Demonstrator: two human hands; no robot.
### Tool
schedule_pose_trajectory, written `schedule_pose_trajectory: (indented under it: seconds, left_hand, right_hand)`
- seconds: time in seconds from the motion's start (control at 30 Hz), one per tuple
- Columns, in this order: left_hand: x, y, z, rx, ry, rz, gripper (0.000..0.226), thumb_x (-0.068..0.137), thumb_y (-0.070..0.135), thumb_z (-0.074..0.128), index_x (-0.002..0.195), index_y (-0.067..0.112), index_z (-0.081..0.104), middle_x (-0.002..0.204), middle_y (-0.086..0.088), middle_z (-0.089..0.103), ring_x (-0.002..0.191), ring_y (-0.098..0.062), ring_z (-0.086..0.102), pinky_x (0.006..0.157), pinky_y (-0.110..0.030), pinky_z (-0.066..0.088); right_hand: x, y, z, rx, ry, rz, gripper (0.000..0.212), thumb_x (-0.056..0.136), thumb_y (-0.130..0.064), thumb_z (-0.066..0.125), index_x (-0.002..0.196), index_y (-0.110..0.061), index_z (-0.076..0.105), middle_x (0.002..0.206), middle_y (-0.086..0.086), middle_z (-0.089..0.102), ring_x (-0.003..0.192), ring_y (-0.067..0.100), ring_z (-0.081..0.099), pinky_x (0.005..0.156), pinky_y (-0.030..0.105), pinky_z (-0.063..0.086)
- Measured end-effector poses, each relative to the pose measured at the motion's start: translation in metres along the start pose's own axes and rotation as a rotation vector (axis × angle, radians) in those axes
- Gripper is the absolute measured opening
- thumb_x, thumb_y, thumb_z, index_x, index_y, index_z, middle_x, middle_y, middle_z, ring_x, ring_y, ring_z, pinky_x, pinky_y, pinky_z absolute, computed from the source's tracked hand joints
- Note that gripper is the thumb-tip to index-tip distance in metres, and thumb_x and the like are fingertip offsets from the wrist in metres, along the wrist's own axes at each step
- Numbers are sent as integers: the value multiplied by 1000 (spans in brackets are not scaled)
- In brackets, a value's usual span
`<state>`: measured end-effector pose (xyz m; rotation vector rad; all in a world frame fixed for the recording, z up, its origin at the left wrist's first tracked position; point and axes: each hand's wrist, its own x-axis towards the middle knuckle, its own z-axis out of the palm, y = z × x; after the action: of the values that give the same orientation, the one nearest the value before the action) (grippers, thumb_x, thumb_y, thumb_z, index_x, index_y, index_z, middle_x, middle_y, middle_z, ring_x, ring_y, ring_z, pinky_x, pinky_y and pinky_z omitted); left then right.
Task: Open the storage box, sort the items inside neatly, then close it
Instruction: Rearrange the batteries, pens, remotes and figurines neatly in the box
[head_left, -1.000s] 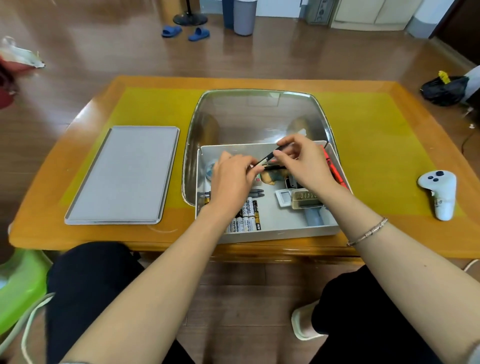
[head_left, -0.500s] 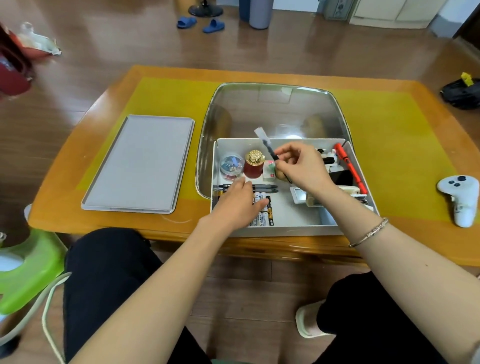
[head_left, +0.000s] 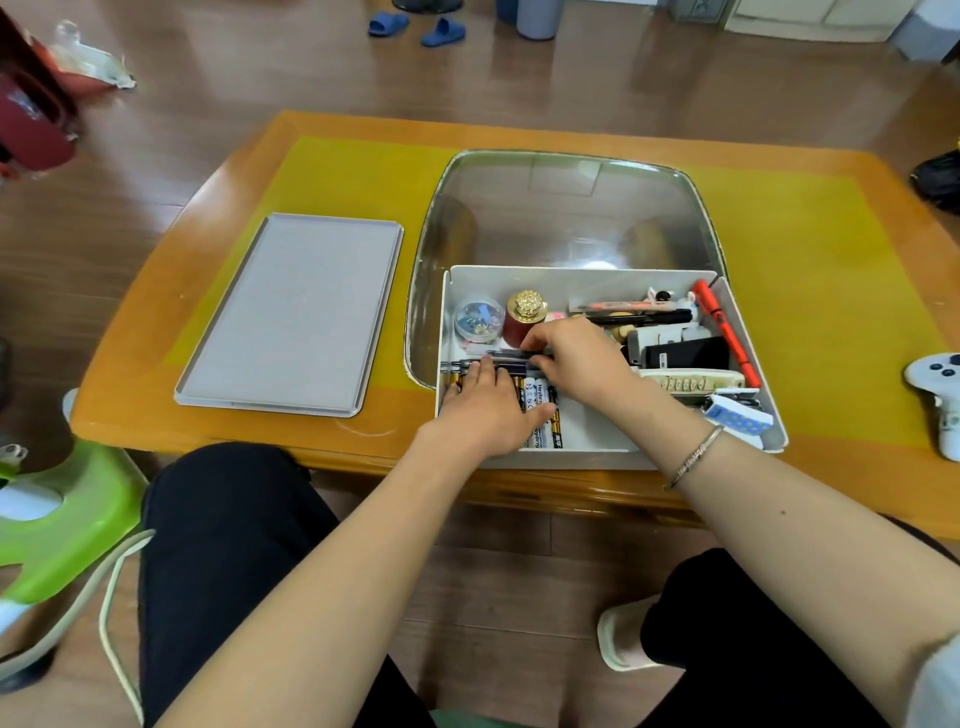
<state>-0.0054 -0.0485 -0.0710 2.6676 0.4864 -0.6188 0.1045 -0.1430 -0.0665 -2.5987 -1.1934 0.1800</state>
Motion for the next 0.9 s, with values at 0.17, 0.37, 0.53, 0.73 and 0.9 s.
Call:
schedule_pose_trajectory:
  seconds: [0.17,0.37,0.53,0.73,0.9]
  left_hand:
    - [-2,1,2,-4,9,-1,85,94,64,28,152,6,6,160,-14,-4,148,-27,-5,118,-46,8]
    - [-1,0,4,-7,15,5,81,96,61,29,152,6,10,160,-14,-2,148,-28,-2,117,-47,10]
    - [0,0,4,7,11,14,79,97,59,29,152,7,10,161,-13,-2,148,-28,-2,117,-47,10]
    - [1,1,2,24,13,16,79,97,57,32,152,7,8,161,-13,-4,148,-28,-4,117,-47,10]
    - [6,3,0,51,28,51,81,96,57,37,153,9,5,161,-11,-7,148,-27,-8,118,-49,8]
  right_hand:
    - [4,-3,7,-73,12,-20,20,83,-14,62,103,-16,67,100,8,69,97,29,61,75,35,48]
    - [7,-5,10,-140,-28,-30,21,85,-9,57,103,-13,68,99,12,68,94,32,61,71,36,47]
    - [7,-8,9,-253,-40,-89,28,86,-6,52,108,-14,67,105,8,64,98,30,60,72,37,50]
    - [2,-7,7,-252,-103,-135,34,83,-2,54,112,-16,66,110,7,63,104,27,58,77,40,52]
    - [-7,15,-10,-108,18,50,35,83,1,48,109,-12,66,108,12,67,103,33,59,83,38,50]
